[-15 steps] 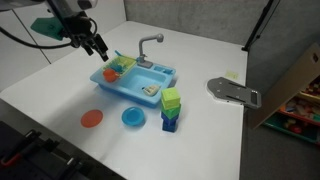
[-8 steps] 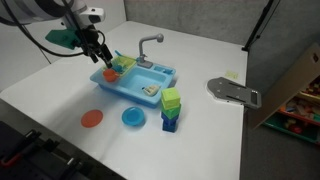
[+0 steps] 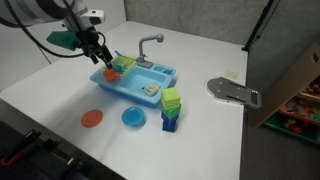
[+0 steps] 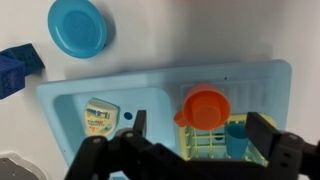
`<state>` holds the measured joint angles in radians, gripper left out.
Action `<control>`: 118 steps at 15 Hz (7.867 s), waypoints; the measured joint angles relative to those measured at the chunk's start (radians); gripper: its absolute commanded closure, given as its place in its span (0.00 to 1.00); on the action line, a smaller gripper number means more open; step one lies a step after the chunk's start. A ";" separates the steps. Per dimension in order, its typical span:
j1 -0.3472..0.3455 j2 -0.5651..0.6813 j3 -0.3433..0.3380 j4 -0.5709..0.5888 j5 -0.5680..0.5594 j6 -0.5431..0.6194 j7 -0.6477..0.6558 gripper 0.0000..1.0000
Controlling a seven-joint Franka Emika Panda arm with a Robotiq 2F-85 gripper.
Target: Pick cup the orange cup from the orange mug and put it on the blue plate
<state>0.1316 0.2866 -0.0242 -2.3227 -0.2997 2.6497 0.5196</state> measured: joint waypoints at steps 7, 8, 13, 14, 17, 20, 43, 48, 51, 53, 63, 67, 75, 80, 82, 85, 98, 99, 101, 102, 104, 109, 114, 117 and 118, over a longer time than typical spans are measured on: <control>0.008 0.022 -0.012 0.010 0.023 0.013 -0.008 0.00; 0.009 0.034 -0.012 0.017 0.031 0.021 -0.010 0.00; 0.012 0.108 -0.012 0.061 0.066 0.076 -0.020 0.00; 0.013 0.121 -0.012 0.071 0.080 0.086 -0.031 0.13; 0.019 0.153 -0.012 0.100 0.118 0.103 -0.065 0.40; 0.027 0.172 -0.012 0.123 0.141 0.103 -0.083 0.46; 0.066 0.183 -0.061 0.136 0.151 0.020 -0.114 0.71; 0.068 0.175 -0.060 0.136 0.151 0.017 -0.116 0.88; 0.070 0.153 -0.060 0.135 0.151 0.017 -0.117 0.88; 0.070 0.129 -0.058 0.133 0.151 0.017 -0.119 0.88; 0.041 -0.016 -0.072 0.118 0.131 -0.052 -0.135 0.88; 0.001 -0.045 -0.105 0.104 0.074 -0.067 -0.134 0.88; -0.091 -0.084 -0.154 -0.045 0.008 -0.016 -0.134 0.88; -0.116 -0.079 -0.193 -0.141 -0.029 0.063 -0.134 0.88; -0.118 -0.068 -0.217 -0.168 -0.056 0.088 -0.128 0.88; -0.119 -0.032 -0.259 -0.192 -0.091 0.136 -0.121 0.88; 0.023 0.167 -0.343 -0.191 -0.007 0.340 -0.122 0.45; 0.036 0.175 -0.349 -0.191 0.005 0.348 -0.123 0.37; 0.058 0.186 -0.360 -0.191 0.030 0.359 -0.127 0.22; 0.067 0.187 -0.365 -0.191 0.043 0.362 -0.131 0.15; 0.083 0.184 -0.376 -0.191 0.058 0.373 -0.135 0.01; 0.164 0.121 -0.427 -0.192 0.063 0.372 -0.137 0.00; 0.208 0.005 -0.396 -0.186 0.063 0.246 -0.137 0.00; 0.152 -0.086 -0.285 -0.174 0.085 0.118 -0.143 0.00; 0.127 -0.115 -0.241 -0.165 0.106 0.070 -0.152 0.00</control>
<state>0.2582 0.1719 -0.2654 -2.4875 -0.1939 2.7196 0.3677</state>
